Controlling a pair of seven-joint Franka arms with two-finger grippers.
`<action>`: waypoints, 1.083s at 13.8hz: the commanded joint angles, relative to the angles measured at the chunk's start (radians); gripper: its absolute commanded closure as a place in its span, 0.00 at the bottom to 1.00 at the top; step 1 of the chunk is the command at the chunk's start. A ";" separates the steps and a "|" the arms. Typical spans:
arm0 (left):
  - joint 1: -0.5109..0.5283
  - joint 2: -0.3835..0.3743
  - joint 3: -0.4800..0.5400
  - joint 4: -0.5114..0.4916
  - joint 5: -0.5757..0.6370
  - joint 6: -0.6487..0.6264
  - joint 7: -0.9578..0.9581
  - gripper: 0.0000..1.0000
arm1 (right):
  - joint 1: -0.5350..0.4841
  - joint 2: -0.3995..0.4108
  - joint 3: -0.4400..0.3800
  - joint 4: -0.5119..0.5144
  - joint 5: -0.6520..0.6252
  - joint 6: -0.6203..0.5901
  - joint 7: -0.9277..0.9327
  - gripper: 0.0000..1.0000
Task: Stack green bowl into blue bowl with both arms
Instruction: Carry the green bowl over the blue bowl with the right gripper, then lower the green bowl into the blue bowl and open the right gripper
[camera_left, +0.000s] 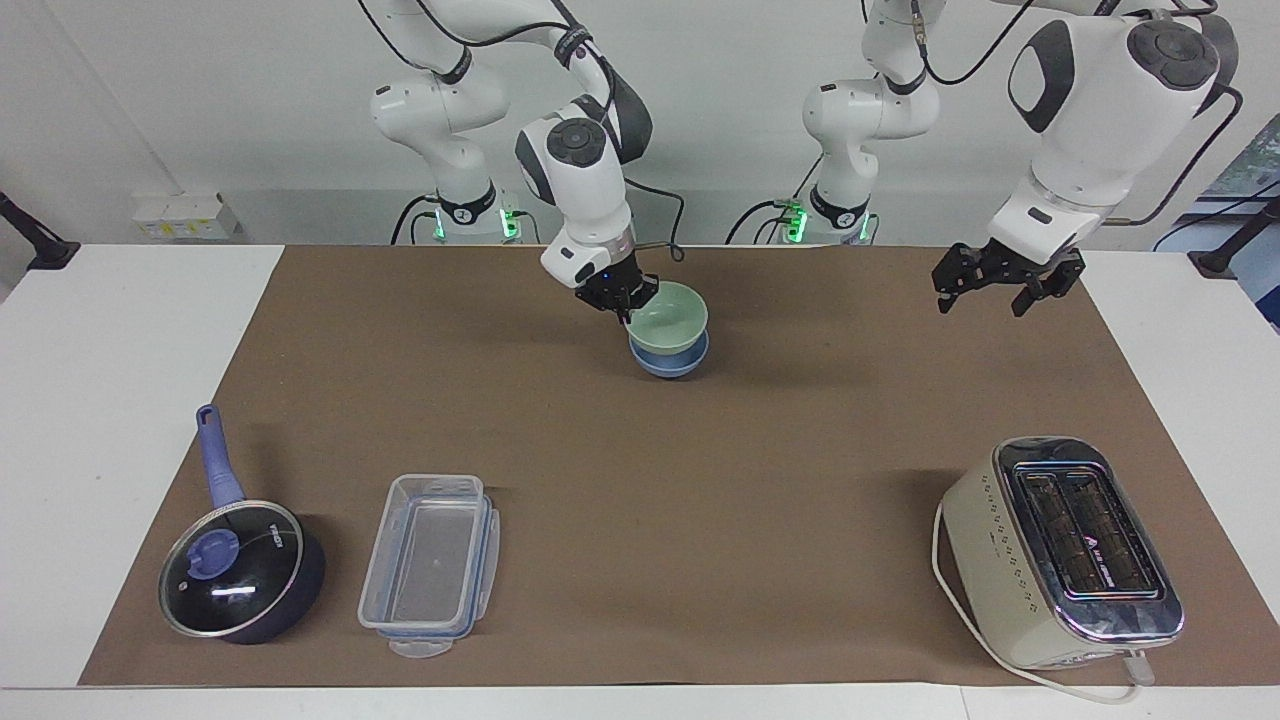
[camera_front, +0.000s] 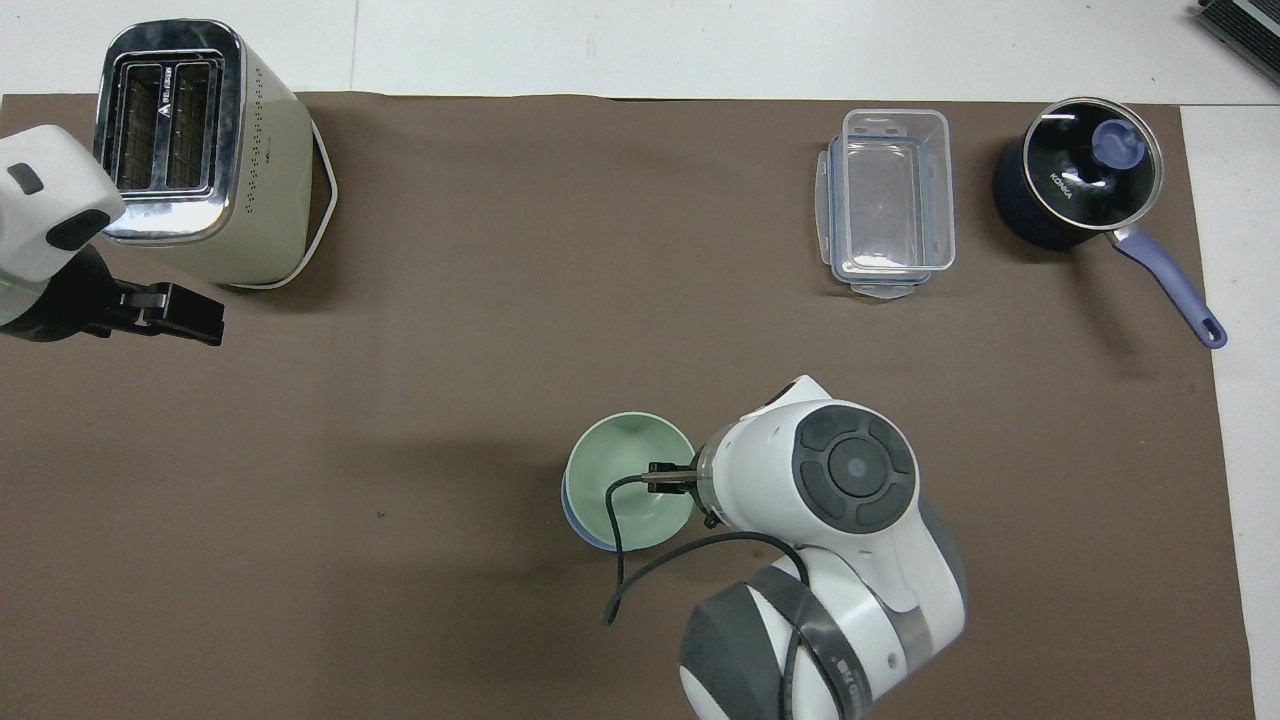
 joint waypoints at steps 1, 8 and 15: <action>0.002 0.002 -0.003 0.009 0.018 -0.018 -0.006 0.00 | 0.022 0.014 -0.005 -0.018 0.021 0.046 0.011 1.00; 0.002 0.002 -0.003 0.009 0.018 -0.018 -0.006 0.00 | 0.029 0.034 -0.005 -0.057 0.021 0.106 0.008 1.00; 0.002 0.002 -0.003 0.009 0.018 -0.018 -0.006 0.00 | 0.033 0.048 -0.005 -0.048 0.021 0.103 0.013 0.72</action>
